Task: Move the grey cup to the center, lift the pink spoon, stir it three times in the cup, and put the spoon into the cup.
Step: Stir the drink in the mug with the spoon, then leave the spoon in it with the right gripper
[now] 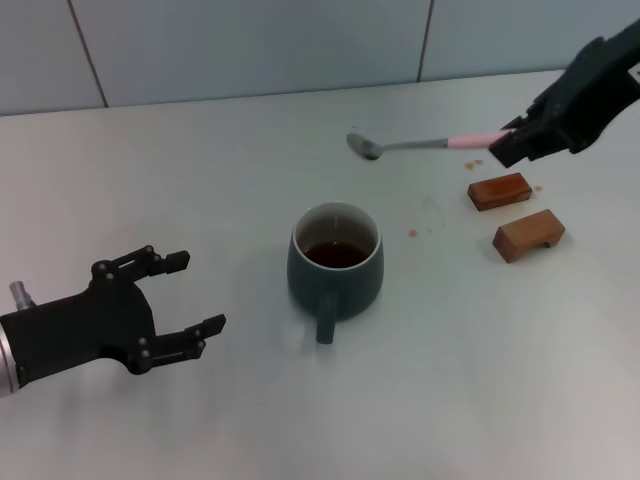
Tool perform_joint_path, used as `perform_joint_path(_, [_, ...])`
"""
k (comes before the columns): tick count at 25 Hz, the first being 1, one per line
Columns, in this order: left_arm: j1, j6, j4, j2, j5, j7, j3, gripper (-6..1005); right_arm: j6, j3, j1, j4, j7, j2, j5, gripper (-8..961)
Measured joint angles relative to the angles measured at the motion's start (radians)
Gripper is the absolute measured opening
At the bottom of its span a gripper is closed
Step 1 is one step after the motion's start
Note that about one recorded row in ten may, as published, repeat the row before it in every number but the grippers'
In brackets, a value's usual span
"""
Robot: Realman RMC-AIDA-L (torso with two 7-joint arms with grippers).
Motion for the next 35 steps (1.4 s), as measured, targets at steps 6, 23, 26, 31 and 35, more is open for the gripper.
perform_joint_path(6, [-0.011, -0.003, -0.009, 0.0, 0.0, 0.0, 0.0, 829, -0.01, 0.001, 0.076, 0.198, 0.026, -0.057, -0.003, 132])
perform_joint_path(23, [-0.031, -0.003, -0.028, 0.003, 0.001, -0.001, 0.0, 829, -0.005, -0.006, 0.229, 0.571, 0.036, -0.166, -0.02, 137])
perform_joint_path(26, [-0.033, -0.004, -0.028, 0.003, 0.001, -0.001, 0.0, 829, 0.006, -0.007, 0.239, 0.602, 0.027, -0.163, -0.055, 137])
perform_joint_path(31, [-0.04, -0.003, -0.028, 0.003, 0.002, -0.003, 0.0, 829, 0.055, -0.033, 0.248, 0.65, 0.014, -0.153, -0.083, 139])
perform_joint_path(35, [-0.046, -0.003, -0.037, 0.003, 0.003, -0.004, 0.0, 829, 0.112, -0.079, 0.253, 0.69, 0.007, -0.143, -0.086, 140])
